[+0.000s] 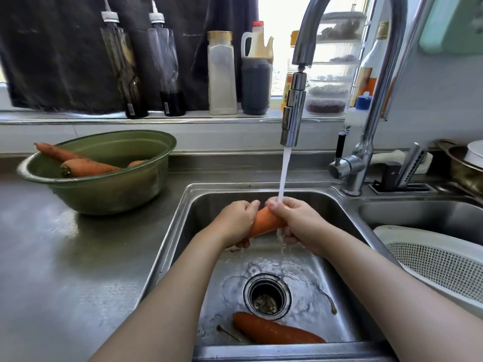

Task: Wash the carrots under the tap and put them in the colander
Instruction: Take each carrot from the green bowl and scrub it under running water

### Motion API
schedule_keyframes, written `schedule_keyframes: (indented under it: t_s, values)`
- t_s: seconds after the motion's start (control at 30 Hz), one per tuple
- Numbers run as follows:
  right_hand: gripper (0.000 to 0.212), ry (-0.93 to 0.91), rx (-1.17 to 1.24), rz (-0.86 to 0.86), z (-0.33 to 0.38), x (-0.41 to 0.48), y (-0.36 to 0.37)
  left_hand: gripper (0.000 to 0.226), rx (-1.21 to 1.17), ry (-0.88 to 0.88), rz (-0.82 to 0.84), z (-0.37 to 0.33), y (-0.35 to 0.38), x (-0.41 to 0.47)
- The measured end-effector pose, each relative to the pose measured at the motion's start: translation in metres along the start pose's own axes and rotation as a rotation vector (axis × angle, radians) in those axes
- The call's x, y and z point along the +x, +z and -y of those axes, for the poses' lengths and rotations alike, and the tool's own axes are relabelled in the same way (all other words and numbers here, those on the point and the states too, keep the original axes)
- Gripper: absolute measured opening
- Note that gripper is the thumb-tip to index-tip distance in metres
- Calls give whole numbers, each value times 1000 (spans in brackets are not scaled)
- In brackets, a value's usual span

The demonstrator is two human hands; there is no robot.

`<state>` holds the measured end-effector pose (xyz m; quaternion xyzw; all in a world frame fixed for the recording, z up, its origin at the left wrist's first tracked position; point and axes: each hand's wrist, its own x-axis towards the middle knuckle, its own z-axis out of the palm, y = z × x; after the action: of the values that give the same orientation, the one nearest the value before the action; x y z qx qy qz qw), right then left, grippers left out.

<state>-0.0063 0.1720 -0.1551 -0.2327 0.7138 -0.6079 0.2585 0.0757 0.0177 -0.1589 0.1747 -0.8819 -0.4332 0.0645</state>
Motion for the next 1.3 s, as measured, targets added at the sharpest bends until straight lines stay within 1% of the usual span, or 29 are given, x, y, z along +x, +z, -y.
schedule_keyframes:
  t_s: [0.07, 0.1, 0.13, 0.2, 0.27, 0.3, 0.33, 0.37, 0.47, 0.5, 0.53, 0.63, 0.67, 0.7, 0.73, 0.8, 0.83, 0.87, 0.9, 1.0, 1.03, 1.07, 1.1, 1.17, 1.2, 1.23, 1.3]
  values:
    - [31, -5, -82, -136, 0, 4, 6, 48, 10, -4, -1, -2, 1, -1]
    - [38, -11, -112, -176, 0, 5, 6, 51, 14, -10, -4, -3, 1, -1]
    - [42, -18, -119, -177, 0, 5, 6, 53, 18, -16, -6, -4, 1, -1]
    - [39, -21, -68, -69, 1, 1, 1, 53, 24, -27, -17, -4, -1, -2]
    - [25, -12, -3, 70, 1, -2, -3, 53, 5, -43, -19, -3, -3, -2]
    - [20, -17, -6, 101, 1, -4, -3, 54, -9, -50, -13, -2, -4, -3]
    - [19, -26, -28, 94, 1, -4, -2, 54, -15, -53, -8, -3, -4, -4]
    - [20, -32, -49, 47, 0, -2, 1, 55, -14, -52, -4, -4, -3, -5]
    - [38, -27, -102, -184, 1, 3, 7, 57, 11, -25, -3, -9, 1, -6]
    - [42, -27, -102, -199, 1, 3, 5, 58, 16, -19, -7, -10, 2, -6]
    - [42, -32, -92, -165, 1, 2, 2, 59, 20, -17, -14, -10, 2, -6]
    - [28, -33, -23, 70, 2, -3, -6, 59, 50, -14, -43, -6, -2, -6]
    - [25, -33, -20, 100, 1, -4, -6, 59, 56, -13, -45, -5, -3, -6]
    - [24, -32, -35, 84, 1, -5, -4, 58, 49, -14, -42, -6, -3, -6]
    - [25, -31, -54, 20, 0, -3, -1, 57, 35, -15, -34, -7, -2, -7]
    - [36, -39, -82, -173, 0, 2, 6, 58, 31, -8, -20, -11, 2, -8]
    - [41, -48, -94, -235, 0, 4, 6, 59, 44, -6, -19, -13, 3, -8]
    - [43, -49, -99, -246, 0, 5, 5, 59, 52, -8, -22, -13, 3, -8]
    - [41, -47, -97, -205, 0, 4, 3, 58, 51, -10, -27, -13, 3, -8]
    - [25, -26, 2, 44, -1, -1, -4, 56, 47, -18, -42, -7, -3, -7]
    - [24, -22, 21, 72, -1, -3, -4, 56, 41, -24, -40, -6, -4, -7]
    - [23, -21, 12, 53, -1, -3, -1, 56, 29, -27, -34, -6, -4, -7]
    - [25, -16, -6, -5, -1, -1, 2, 57, 17, -26, -26, -6, -3, -7]
    - [34, -7, -24, -159, 1, 2, 8, 58, 19, -12, -26, -10, -1, -8]
    - [38, -8, -30, -198, 1, 4, 7, 58, 32, -7, -32, -11, 0, -8]
    - [39, -8, -27, -195, 2, 4, 5, 58, 40, -4, -36, -12, 1, -8]
    - [30, -10, 3, -72, 3, 0, 0, 57, 40, -4, -38, -9, -1, -7]
